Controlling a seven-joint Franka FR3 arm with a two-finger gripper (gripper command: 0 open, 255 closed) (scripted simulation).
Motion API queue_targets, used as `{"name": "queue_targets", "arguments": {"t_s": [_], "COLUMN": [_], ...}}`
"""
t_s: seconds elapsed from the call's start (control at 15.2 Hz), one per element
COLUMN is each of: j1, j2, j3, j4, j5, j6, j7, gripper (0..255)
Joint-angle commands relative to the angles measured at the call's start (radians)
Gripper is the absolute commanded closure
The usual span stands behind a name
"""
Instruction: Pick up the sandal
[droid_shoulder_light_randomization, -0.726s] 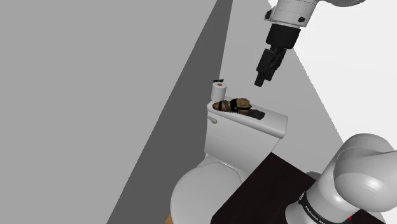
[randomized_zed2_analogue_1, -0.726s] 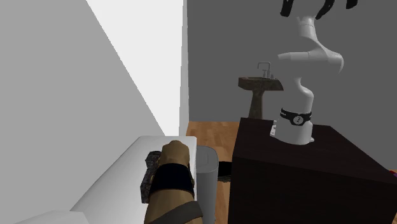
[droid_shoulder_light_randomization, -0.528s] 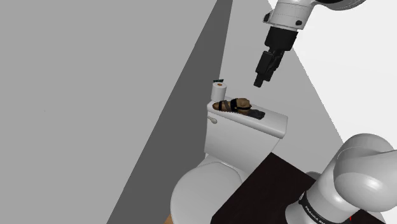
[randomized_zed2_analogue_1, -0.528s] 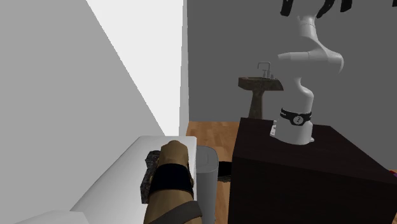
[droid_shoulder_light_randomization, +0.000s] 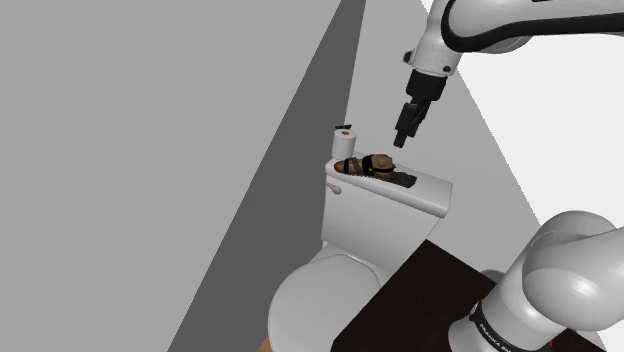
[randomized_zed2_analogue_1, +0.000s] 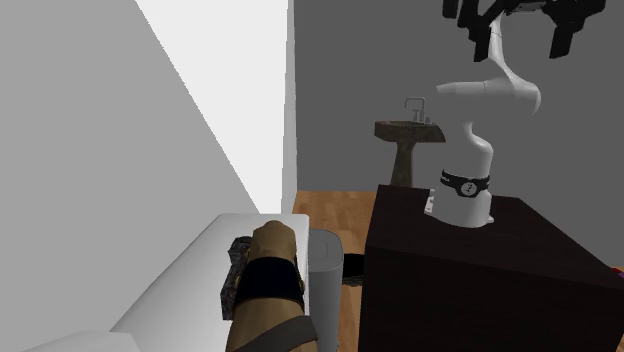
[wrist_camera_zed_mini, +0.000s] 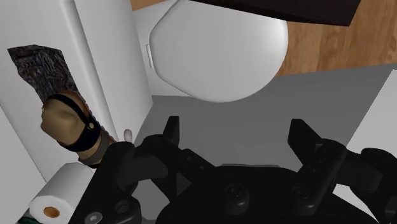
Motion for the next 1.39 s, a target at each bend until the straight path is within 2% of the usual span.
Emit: {"name": "queue_targets", "arguments": {"t_s": [0.0, 0.4, 0.73, 0.99, 1.32], "j1": [-0.011, -0.034, -0.047, -0.056, -0.078], "j2": [0.040, 0.196, 0.352, 0.489, 0.673], "j3": [-0.032, -0.120, -0.189, -0.237, -0.280], "j4": [0.000, 0.024, 0.081, 0.150, 0.266], "j5": [-0.023, -0.066, -0.073, -0.054, 0.002], "j6": [0.042, 0.178, 0.283, 0.354, 0.423], "j7": [-0.046, -0.168, -0.273, -0.362, -0.482], "gripper": [0, 0, 0, 0, 0]}}
